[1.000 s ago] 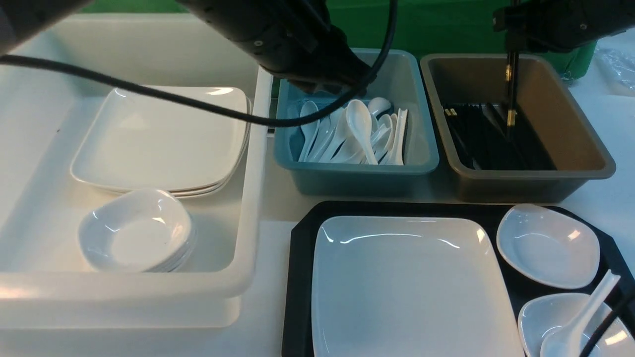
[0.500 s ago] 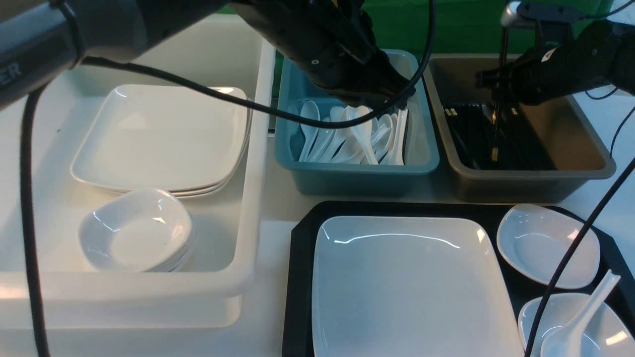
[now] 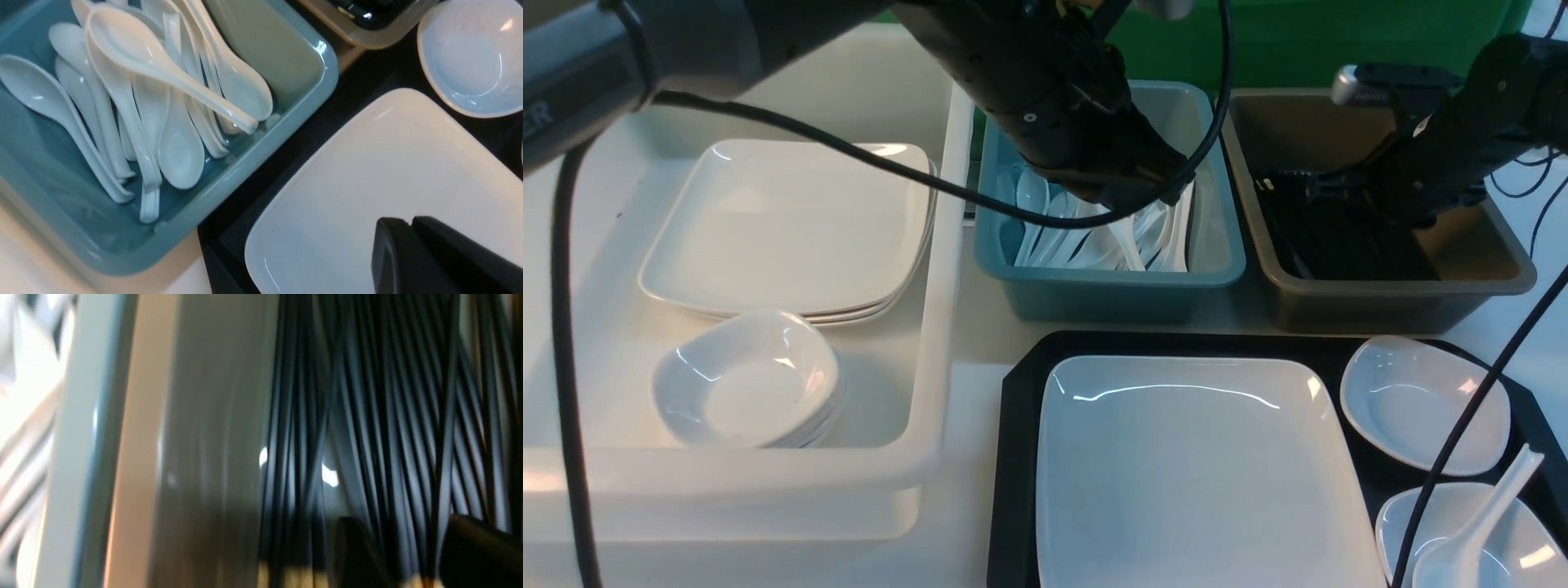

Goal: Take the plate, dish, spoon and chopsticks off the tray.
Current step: Use the right arm to put the chopsticks into the small storage box on the right, then use the right arm to grab a soup spoon from the plate

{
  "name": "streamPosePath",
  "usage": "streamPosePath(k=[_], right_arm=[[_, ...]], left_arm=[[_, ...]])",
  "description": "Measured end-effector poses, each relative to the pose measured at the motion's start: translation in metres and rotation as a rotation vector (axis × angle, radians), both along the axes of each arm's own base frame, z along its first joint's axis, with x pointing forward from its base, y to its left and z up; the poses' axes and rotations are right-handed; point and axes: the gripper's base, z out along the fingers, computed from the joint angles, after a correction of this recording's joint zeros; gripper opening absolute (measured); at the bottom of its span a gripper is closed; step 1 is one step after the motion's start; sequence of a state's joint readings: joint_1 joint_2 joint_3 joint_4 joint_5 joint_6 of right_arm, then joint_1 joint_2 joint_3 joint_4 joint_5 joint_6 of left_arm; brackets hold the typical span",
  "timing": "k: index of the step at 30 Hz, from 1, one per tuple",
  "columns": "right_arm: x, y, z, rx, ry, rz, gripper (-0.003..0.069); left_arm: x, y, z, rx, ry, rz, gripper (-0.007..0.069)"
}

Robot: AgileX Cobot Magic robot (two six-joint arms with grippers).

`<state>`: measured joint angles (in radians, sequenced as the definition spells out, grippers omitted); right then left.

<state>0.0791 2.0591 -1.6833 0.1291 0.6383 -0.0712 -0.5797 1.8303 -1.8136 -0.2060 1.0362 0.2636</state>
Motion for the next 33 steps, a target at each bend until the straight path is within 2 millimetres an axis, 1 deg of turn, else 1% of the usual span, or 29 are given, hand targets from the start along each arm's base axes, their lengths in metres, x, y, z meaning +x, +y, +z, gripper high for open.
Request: streamPosePath(k=[1,2,4,5,6,7,9,10,11,12,14,17,18,19,20,21,22,23,25,27,29,33], right_arm=[[-0.010,-0.002,0.016,-0.027,0.019,0.015,0.0207],[-0.011,-0.002,0.019,-0.030,0.022,0.016,0.0188],[-0.034,-0.005,0.052,-0.056,0.054,0.032,0.0087],[-0.046,-0.007,0.067,-0.062,0.079,0.038,0.0057],[-0.059,-0.008,0.081,-0.068,0.112,0.043,0.0038],[-0.067,-0.008,0.089,-0.070,0.135,0.047,0.0031],[-0.094,-0.010,0.110,-0.074,0.187,0.055,0.0029],[-0.107,-0.011,0.116,-0.074,0.196,0.057,0.0029],[-0.117,-0.012,0.119,-0.074,0.197,0.057,0.0029],[-0.132,-0.013,0.121,-0.074,0.202,0.057,0.0032],[-0.156,-0.015,0.118,-0.074,0.222,0.052,0.0046],[-0.197,-0.019,0.092,-0.075,0.285,0.031,0.0108],[-0.202,-0.020,0.087,-0.075,0.288,0.026,0.0126],[-0.216,-0.022,0.070,-0.067,0.292,-0.004,0.0176],[-0.224,-0.024,0.055,-0.062,0.308,-0.027,0.0211],[-0.227,-0.025,0.050,-0.056,0.310,-0.045,0.0230],[-0.233,-0.030,0.033,-0.041,0.304,-0.100,0.0299],[-0.235,-0.033,0.021,-0.032,0.301,-0.136,0.0349],[-0.236,-0.040,0.002,-0.022,0.285,-0.191,0.0439],[-0.232,-0.046,-0.009,-0.014,0.269,-0.231,0.0496],[-0.225,-0.051,-0.016,-0.003,0.236,-0.271,0.0517],[-0.211,-0.058,-0.025,0.012,0.172,-0.320,0.0526]], left_arm=[[-0.001,0.001,-0.001,0.009,0.018,-0.002,0.0013],[-0.002,0.001,-0.001,0.010,0.021,-0.003,0.0013],[-0.005,0.001,-0.003,0.022,0.058,-0.012,0.0013],[-0.006,0.001,-0.003,0.024,0.075,-0.016,0.0013],[-0.008,0.002,-0.003,0.026,0.090,-0.022,0.0013],[-0.009,0.002,-0.003,0.028,0.101,-0.026,0.0013],[-0.014,0.001,-0.001,0.019,0.123,-0.047,0.0013],[-0.017,-0.001,0.000,0.019,0.126,-0.063,0.0013],[-0.021,-0.002,0.001,0.028,0.128,-0.086,0.0013],[-0.026,-0.005,0.003,0.037,0.124,-0.115,0.0013],[-0.036,-0.014,0.004,0.057,0.109,-0.186,0.0013],[-0.057,-0.034,0.002,0.086,0.093,-0.307,0.0013],[-0.062,-0.038,0.000,0.092,0.094,-0.329,0.0013],[-0.073,-0.048,-0.003,0.102,0.097,-0.376,0.0013],[-0.078,-0.052,-0.006,0.109,0.099,-0.398,0.0013],[-0.082,-0.056,-0.008,0.113,0.103,-0.411,0.0013],[-0.088,-0.061,-0.011,0.120,0.101,-0.431,0.0013],[-0.092,-0.064,-0.013,0.127,0.103,-0.444,0.0013],[-0.094,-0.067,-0.015,0.124,0.101,-0.443,0.0013],[-0.094,-0.067,-0.017,0.119,0.099,-0.434,0.0013],[-0.092,-0.067,-0.018,0.120,0.093,-0.417,0.0013],[-0.091,-0.067,-0.018,0.125,0.087,-0.404,0.0013]])
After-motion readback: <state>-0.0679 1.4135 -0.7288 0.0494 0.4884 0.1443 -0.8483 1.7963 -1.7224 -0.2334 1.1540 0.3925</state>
